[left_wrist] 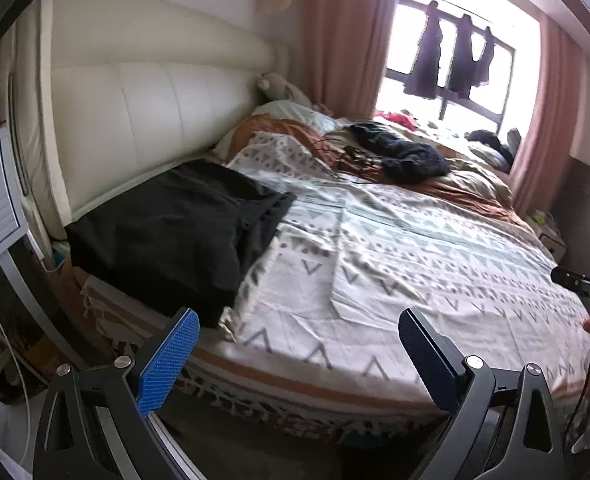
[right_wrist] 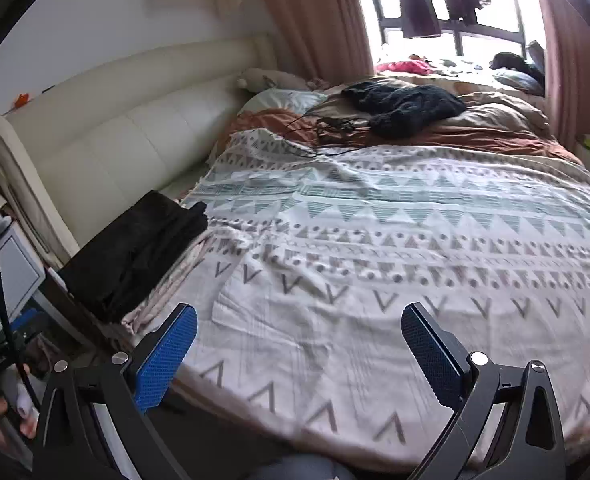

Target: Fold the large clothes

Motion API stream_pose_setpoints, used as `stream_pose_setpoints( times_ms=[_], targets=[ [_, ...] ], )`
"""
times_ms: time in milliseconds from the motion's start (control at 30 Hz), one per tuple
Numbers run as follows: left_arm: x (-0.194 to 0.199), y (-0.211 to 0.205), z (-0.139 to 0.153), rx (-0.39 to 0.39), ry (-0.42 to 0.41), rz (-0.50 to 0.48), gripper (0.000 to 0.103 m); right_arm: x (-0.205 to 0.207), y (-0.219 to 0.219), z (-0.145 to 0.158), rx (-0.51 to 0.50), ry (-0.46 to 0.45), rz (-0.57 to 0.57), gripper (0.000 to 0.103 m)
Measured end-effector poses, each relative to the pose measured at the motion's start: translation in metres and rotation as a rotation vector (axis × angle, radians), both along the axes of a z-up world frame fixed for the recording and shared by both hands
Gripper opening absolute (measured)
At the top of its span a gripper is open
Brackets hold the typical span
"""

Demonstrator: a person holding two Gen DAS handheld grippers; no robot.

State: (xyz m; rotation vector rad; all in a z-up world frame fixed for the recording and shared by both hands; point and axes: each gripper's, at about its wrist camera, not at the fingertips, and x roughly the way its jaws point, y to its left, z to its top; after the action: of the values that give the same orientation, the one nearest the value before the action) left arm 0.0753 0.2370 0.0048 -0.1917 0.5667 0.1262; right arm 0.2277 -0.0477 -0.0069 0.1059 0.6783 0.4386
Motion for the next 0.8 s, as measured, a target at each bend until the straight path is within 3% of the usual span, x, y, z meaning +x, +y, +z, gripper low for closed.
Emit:
stream_pose_setpoints(
  times_ms=[533, 800],
  targets=[
    [-0.092, -0.075, 0.008, 0.06, -0.098, -0.131, 0.1, -0.116, -0.084, -0.001, -0.028, -0.092, -0.148, 0.102],
    [-0.134, -0.106, 0.011, 0.065, -0.131, -0.131, 0.1, -0.174, -0.113, -0.002, -0.057, -0.155, -0.226, 0.102]
  ],
)
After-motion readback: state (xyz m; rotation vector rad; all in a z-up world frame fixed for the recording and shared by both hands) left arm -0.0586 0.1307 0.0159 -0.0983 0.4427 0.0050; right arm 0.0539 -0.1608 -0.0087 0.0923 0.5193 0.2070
